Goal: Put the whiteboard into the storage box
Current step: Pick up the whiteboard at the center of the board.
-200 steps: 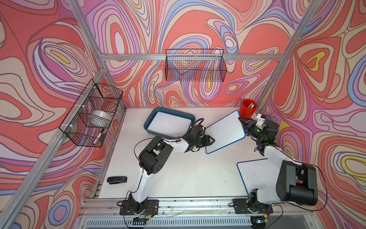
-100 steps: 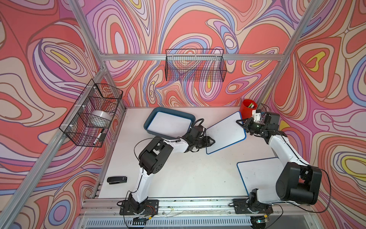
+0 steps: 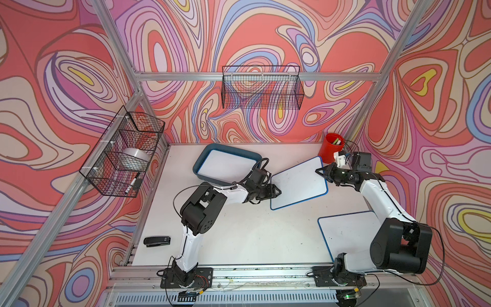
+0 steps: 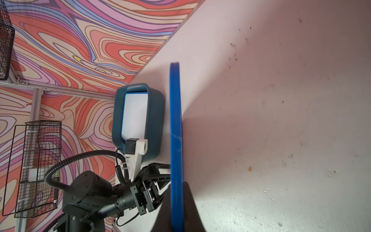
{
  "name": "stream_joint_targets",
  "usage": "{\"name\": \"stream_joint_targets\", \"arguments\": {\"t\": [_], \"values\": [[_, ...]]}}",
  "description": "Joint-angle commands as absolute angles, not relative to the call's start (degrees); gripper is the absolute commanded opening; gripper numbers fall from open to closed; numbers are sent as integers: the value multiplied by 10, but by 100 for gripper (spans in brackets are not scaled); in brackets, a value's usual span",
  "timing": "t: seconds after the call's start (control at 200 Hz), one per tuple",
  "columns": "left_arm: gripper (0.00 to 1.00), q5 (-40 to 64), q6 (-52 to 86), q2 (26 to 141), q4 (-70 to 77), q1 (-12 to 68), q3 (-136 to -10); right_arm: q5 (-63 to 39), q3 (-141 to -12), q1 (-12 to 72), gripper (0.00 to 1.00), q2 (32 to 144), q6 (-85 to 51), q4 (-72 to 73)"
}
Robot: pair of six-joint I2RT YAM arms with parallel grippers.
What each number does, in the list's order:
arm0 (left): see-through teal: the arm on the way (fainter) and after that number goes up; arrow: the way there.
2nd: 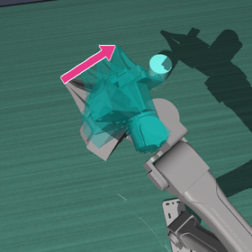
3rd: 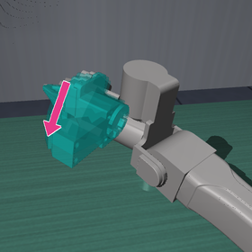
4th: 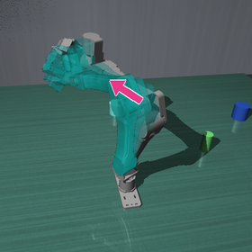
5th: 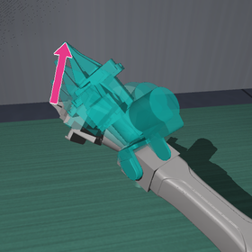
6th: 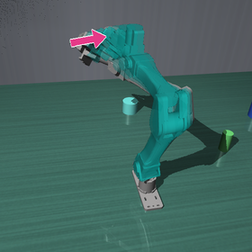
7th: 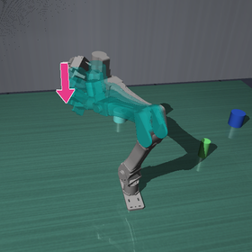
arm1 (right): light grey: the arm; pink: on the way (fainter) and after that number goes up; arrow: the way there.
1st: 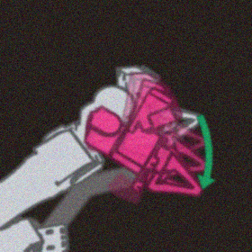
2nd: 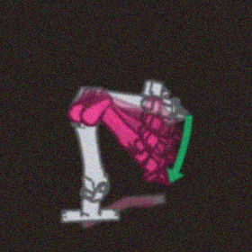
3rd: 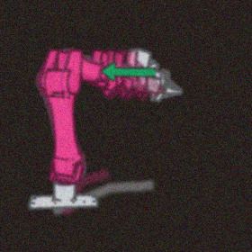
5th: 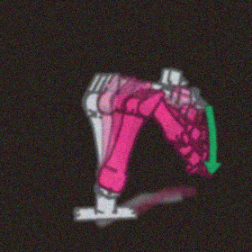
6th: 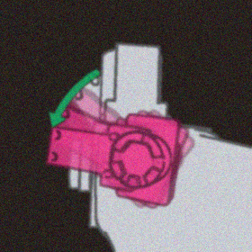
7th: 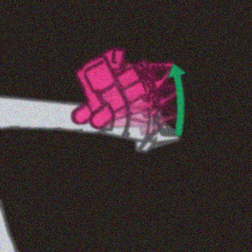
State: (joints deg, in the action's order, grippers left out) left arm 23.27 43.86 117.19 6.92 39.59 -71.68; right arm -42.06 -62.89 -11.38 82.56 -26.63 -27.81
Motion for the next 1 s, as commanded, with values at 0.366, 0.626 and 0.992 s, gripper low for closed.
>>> {"name": "stream_joint_targets", "arguments": {"t": [0.366, 0.626, 0.992], "values": [[58, 174, 387, 1052, 0, 350, -670, -484, -641, -107, 0, 790, -300, -252], [58, 161, 373, 990, -17, 305, -630, -506, -629, -111, 0, 774, -332, -203], [58, 137, 368, 918, -21, 248, -558, -536, -625, -111, 0, 774, -388, -121]]}}
